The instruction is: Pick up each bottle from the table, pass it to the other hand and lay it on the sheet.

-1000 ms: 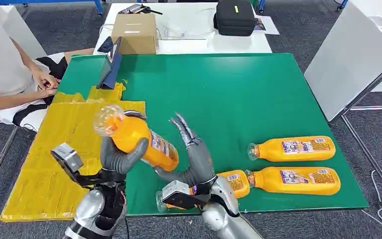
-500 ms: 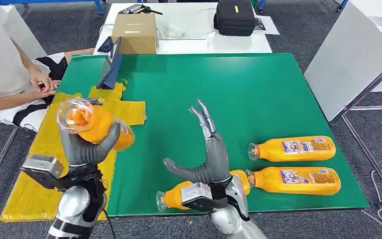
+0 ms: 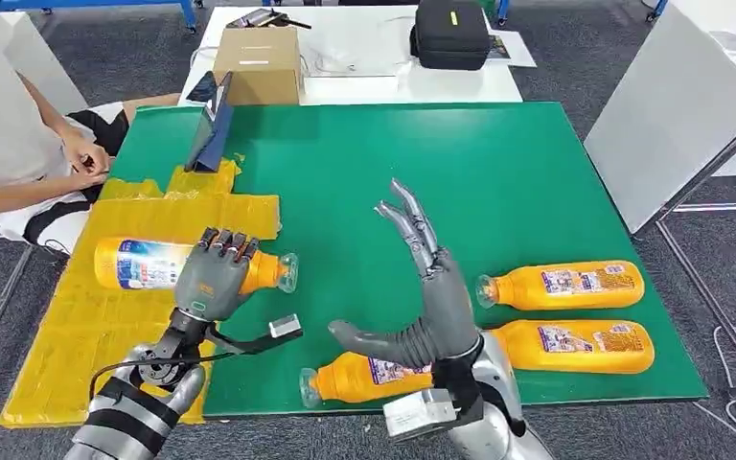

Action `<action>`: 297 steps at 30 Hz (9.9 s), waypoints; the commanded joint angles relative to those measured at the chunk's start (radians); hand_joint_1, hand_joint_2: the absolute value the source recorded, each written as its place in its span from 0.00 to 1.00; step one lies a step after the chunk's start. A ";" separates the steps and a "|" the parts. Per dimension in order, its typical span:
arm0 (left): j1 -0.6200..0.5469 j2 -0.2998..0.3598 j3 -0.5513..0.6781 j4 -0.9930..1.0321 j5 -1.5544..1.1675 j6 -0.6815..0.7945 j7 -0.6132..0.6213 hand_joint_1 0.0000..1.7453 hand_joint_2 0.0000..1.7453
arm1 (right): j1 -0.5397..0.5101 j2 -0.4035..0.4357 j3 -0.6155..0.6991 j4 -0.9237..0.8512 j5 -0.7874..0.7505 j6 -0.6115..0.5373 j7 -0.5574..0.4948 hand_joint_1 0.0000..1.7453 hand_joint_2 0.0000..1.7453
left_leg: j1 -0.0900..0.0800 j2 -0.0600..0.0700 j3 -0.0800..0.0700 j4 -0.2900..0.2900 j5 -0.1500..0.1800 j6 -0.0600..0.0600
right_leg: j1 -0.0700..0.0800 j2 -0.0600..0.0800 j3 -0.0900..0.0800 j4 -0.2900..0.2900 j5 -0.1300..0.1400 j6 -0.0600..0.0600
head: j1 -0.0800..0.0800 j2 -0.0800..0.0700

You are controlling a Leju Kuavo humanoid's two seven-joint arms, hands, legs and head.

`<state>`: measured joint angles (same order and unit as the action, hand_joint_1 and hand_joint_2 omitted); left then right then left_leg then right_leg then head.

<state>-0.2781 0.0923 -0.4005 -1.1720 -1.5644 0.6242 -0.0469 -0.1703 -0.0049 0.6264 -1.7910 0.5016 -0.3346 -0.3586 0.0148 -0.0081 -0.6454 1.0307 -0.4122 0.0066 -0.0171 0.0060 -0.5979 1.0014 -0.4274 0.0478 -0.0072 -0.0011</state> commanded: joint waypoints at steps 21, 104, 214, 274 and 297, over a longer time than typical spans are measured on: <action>-0.115 -0.081 0.193 0.475 0.353 -0.077 -0.025 0.00 1.00 | -0.035 -0.171 0.081 0.092 0.249 0.162 0.129 0.00 1.00 | 0.000 0.001 0.004 -0.002 -0.001 0.001 | 0.000 0.000 0.006 -0.002 0.000 -0.001 | 0.000 0.000; 0.354 -0.126 -0.022 -0.598 1.226 -0.448 -0.390 0.00 1.00 | 0.203 0.018 -0.206 0.137 0.500 -0.250 0.267 1.00 1.00 | 0.006 0.002 -0.006 -0.003 0.007 -0.006 | 0.006 0.009 -0.008 -0.001 0.009 -0.004 | 0.000 0.000; 0.135 -0.114 -0.024 -0.483 1.519 -0.439 -0.432 1.00 1.00 | 0.006 0.104 -0.003 0.351 0.082 -0.223 0.004 0.00 1.00 | 0.006 0.002 -0.008 -0.002 0.006 -0.005 | 0.006 0.007 -0.009 -0.002 0.010 -0.004 | 0.000 0.000; -0.468 -0.038 0.146 0.763 0.296 -0.199 0.110 0.00 1.00 | -0.048 -0.034 -0.035 0.104 0.266 -0.201 0.057 0.00 1.00 | 0.007 0.003 -0.012 -0.001 0.011 -0.006 | 0.007 0.007 -0.013 0.000 0.013 -0.007 | 0.000 0.000; -0.312 -0.076 0.328 0.521 0.585 -0.081 -0.210 0.00 1.00 | -0.079 -0.077 -0.059 0.196 0.426 -0.045 0.224 0.00 1.00 | 0.006 0.004 -0.011 -0.002 0.011 -0.006 | 0.006 0.008 -0.013 -0.001 0.014 -0.006 | 0.000 0.000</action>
<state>-0.6912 0.0687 -0.2312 -0.4825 -1.1728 0.4154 -0.0113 -0.1825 -0.0229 0.5730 -1.7235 0.8216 -0.4914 -0.2355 0.0218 -0.0055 -0.6601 1.0300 -0.3999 -0.0002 -0.0107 0.0145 -0.6146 1.0015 -0.4130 0.0421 -0.0073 -0.0011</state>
